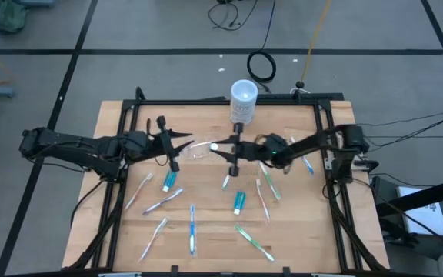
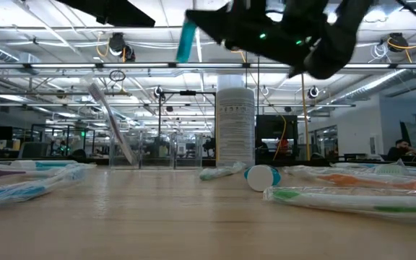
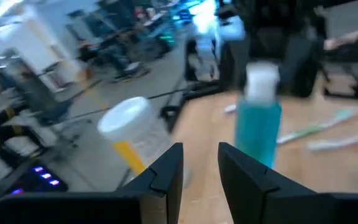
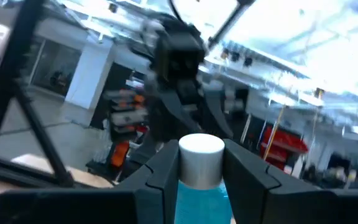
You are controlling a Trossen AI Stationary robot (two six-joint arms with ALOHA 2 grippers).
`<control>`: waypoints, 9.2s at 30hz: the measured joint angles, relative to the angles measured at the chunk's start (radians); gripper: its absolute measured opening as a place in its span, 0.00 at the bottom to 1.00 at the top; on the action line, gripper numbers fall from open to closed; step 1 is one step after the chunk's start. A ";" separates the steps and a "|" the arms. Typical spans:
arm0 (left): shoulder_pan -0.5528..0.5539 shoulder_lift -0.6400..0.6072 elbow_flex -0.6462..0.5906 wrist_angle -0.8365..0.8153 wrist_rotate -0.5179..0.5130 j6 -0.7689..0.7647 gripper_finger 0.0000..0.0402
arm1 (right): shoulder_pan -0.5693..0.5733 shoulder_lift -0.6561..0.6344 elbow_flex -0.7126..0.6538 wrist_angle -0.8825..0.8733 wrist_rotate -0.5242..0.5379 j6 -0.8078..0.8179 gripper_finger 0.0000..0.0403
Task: Pick & Place toothbrushing station
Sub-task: Put the right blue mouthwash into the transparent organizer, then put the top left green toothbrush into the transparent organizer, then put the top blue toothbrush into the transparent organizer
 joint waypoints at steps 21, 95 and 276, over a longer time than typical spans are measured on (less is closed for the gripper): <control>-0.029 -0.047 0.000 -0.046 -0.378 -0.043 0.26 | -0.071 0.313 0.266 -0.199 0.178 0.216 0.24; -0.029 -0.047 0.000 -0.091 -0.246 -0.149 0.26 | 0.029 -0.106 0.315 -1.710 0.263 0.733 0.45; -0.029 -0.047 0.000 -0.100 -0.243 -0.443 0.26 | -0.106 -0.057 0.147 -0.789 0.458 0.108 0.29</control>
